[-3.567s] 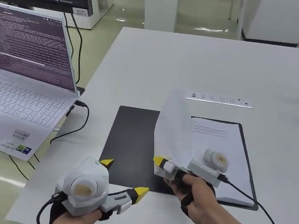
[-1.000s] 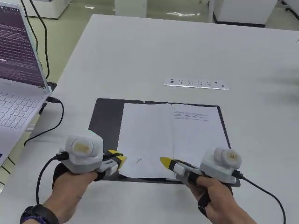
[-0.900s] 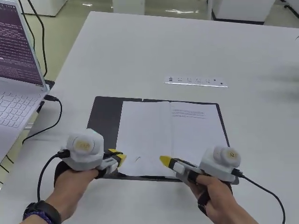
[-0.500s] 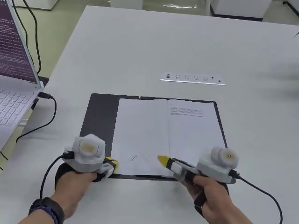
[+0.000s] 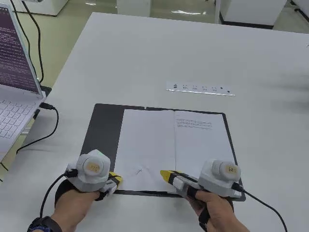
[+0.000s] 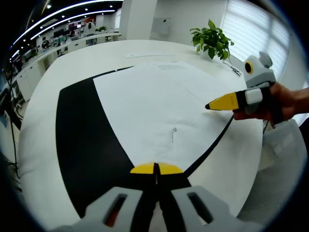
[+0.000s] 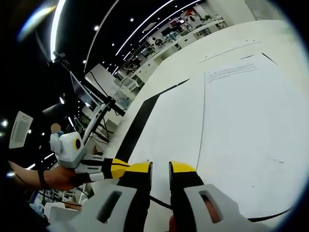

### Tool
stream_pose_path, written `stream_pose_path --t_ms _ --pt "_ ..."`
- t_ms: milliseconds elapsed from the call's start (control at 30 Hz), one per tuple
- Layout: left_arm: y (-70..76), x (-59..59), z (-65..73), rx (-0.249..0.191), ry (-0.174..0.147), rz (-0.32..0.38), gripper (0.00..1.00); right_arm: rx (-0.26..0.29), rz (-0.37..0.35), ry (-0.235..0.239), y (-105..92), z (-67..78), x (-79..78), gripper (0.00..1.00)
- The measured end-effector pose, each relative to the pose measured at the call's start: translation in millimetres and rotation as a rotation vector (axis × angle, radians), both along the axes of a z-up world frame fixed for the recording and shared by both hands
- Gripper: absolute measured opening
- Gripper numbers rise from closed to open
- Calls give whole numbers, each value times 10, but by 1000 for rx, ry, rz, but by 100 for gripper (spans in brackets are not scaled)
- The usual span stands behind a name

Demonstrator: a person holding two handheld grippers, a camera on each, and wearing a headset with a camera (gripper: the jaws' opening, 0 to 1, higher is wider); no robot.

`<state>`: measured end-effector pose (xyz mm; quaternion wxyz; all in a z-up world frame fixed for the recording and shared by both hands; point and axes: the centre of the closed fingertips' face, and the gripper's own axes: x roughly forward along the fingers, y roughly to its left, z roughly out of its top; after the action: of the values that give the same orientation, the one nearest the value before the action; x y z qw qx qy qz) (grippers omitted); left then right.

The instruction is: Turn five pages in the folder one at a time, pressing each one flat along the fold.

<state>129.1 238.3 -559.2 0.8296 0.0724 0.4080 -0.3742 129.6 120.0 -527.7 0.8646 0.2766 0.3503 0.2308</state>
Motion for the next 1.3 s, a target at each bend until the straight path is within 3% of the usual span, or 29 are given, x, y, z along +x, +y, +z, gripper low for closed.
stream_pose_path --t_ms 233,333,600,633,967,1100,1300 --pt "9 -2 3 -30 13 41 0 7 -11 -23 -113 13 297 7" --pt "13 4 -1 -45 31 85 0 49 -107 -1 -217 -29 426 4" --pt "19 5 -7 -56 37 127 0 93 -165 37 -237 -193 573 0" --pt "19 4 -6 -56 39 131 0 133 -181 36 -201 -173 604 0" --pt "6 9 1 -49 33 127 0 131 -203 0 -250 -143 923 0" --pt "8 17 -8 -48 30 129 0 174 -216 -6 -290 -153 1070 0" --pt "4 17 -1 -43 22 129 0 186 -196 -38 -186 -9 1169 0"
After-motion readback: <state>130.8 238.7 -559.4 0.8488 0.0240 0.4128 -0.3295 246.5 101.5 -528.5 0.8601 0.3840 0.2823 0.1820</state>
